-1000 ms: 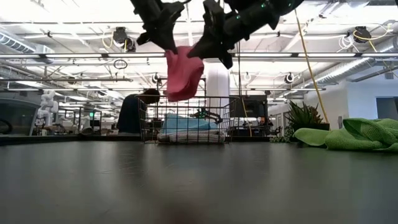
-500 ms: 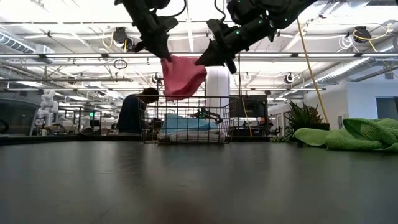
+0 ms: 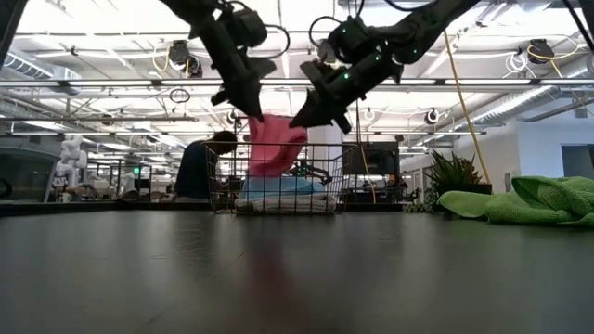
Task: Fold microfiber towels
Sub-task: Put the pink microfiber cloth into the wire basket
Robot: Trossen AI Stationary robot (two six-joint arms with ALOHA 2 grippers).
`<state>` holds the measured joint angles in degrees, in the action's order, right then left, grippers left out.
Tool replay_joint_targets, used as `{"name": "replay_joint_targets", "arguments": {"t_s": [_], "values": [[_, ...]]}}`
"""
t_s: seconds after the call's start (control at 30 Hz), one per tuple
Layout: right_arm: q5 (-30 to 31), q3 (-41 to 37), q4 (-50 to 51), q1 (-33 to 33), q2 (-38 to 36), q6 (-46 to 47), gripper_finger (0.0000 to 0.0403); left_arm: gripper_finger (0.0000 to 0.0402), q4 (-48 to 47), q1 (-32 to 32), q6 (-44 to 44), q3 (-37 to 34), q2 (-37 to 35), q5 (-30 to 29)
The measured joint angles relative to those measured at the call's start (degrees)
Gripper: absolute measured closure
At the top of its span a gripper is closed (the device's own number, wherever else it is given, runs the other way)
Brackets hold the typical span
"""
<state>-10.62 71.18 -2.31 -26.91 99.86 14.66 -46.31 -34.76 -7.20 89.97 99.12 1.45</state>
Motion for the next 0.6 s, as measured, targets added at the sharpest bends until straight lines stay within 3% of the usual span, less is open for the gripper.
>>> {"name": "replay_joint_targets", "arguments": {"t_s": [0.27,0.6], "values": [[0.0,-0.77,2.68,-1.31,1.3,-0.35,0.0403,0.0401,-0.46,-0.81,-0.74,0.03,2.92,0.19],[0.27,-7.83,-0.43,-2.51,1.27,1.32,0.0403,0.0401,0.09,-2.63,1.22,0.07,7.89,1.01]]}}
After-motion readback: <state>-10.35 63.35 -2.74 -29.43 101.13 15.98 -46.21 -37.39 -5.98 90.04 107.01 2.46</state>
